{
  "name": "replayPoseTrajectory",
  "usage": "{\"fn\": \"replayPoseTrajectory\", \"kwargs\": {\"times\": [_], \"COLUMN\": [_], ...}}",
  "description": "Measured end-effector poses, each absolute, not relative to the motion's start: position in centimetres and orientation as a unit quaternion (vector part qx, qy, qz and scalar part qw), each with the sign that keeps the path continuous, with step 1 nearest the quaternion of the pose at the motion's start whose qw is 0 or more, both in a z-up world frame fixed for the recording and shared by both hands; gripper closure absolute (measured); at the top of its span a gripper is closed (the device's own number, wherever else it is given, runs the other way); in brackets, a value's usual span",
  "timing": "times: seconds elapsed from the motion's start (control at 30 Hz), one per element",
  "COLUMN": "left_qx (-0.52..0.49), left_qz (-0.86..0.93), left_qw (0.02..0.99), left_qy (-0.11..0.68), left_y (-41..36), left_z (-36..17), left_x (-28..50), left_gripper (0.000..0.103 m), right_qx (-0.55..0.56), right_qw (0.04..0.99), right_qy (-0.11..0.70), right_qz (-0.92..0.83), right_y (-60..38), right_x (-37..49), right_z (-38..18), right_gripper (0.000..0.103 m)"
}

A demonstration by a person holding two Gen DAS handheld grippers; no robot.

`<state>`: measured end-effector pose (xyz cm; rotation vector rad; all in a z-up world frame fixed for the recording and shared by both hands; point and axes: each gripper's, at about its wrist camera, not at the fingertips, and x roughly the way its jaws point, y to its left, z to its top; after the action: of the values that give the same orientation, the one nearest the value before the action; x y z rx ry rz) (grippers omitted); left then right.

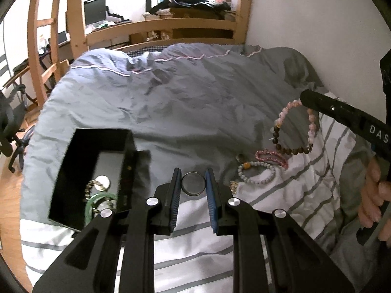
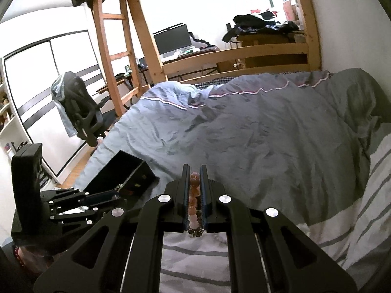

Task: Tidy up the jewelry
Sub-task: 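Carry the gold ring over the black box while the right tool carries the bracelet there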

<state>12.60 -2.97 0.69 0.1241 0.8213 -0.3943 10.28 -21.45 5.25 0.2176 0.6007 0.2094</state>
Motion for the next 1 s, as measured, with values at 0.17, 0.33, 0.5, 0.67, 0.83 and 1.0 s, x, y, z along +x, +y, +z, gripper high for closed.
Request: {"fn": "replayPoseTrajectory", "kwargs": {"times": [0.17,0.33,0.5,0.67,0.83,1.0], "left_qx": [0.061,0.050,0.032,0.029,0.011,-0.005], "left_qz": [-0.181,-0.162,-0.154,-0.134,-0.125,-0.109], "left_qw": [0.903,0.909,0.913,0.917,0.922,0.925], "left_qy": [0.385,0.380,0.377,0.375,0.366,0.364], "left_y": [-1.7,0.1,2.2,4.0,6.0,8.5], "left_z": [1.6,2.2,2.2,2.4,2.9,3.1], "left_x": [12.6,13.1,13.8,14.6,15.0,15.5], "left_gripper": [0.083,0.083,0.083,0.083,0.083,0.083], "right_qx": [0.102,0.090,0.081,0.072,0.068,0.077], "right_qw": [0.943,0.944,0.944,0.942,0.940,0.936], "right_qy": [0.294,0.289,0.288,0.289,0.291,0.294], "right_qz": [0.117,0.131,0.142,0.153,0.163,0.177], "right_y": [-19.5,-17.3,-15.1,-13.1,-11.3,-9.3], "right_x": [10.9,11.6,12.3,12.9,13.6,14.6], "right_z": [6.2,7.2,7.9,8.4,8.5,8.4], "right_gripper": [0.094,0.094,0.094,0.094,0.094,0.094]}}
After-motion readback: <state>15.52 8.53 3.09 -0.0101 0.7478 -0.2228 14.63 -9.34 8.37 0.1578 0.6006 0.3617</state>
